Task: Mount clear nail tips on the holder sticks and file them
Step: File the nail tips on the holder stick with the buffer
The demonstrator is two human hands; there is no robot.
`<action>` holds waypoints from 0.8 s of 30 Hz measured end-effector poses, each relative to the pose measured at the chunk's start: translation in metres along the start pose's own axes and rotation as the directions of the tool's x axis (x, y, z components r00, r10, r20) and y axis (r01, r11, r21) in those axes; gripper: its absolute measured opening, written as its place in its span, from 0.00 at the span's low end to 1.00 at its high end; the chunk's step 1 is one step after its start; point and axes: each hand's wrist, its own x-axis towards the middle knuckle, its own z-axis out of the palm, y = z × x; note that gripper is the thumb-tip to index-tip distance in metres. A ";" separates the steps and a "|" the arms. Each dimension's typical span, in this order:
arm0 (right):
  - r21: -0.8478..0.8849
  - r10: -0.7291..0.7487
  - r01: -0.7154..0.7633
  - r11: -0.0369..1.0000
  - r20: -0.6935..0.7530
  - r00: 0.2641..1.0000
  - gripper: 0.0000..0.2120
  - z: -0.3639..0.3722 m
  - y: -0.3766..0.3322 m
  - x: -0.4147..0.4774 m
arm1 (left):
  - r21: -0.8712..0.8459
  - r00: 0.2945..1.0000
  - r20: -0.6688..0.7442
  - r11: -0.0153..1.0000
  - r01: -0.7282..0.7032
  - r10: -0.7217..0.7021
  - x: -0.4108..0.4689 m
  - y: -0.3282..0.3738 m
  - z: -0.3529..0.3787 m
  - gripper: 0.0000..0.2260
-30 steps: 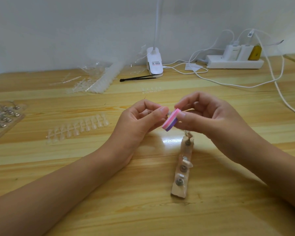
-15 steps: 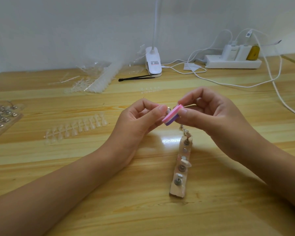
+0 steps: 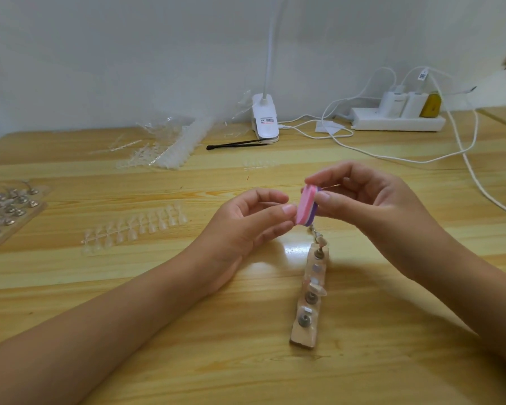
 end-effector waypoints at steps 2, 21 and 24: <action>0.012 -0.016 0.017 1.000 -0.041 0.999 0.13 -0.001 0.002 0.001 | -0.003 1.000 0.005 1.000 0.008 -0.008 0.000 0.000 0.000 0.12; -0.026 0.022 -0.021 0.999 0.045 0.999 0.11 -0.006 0.003 0.002 | 0.032 1.000 0.010 0.999 -0.001 0.000 0.001 -0.002 -0.002 0.11; -0.048 0.047 -0.043 0.998 0.106 0.993 0.10 -0.005 0.003 0.001 | 0.029 1.000 0.013 1.000 -0.011 0.011 0.001 -0.002 -0.001 0.11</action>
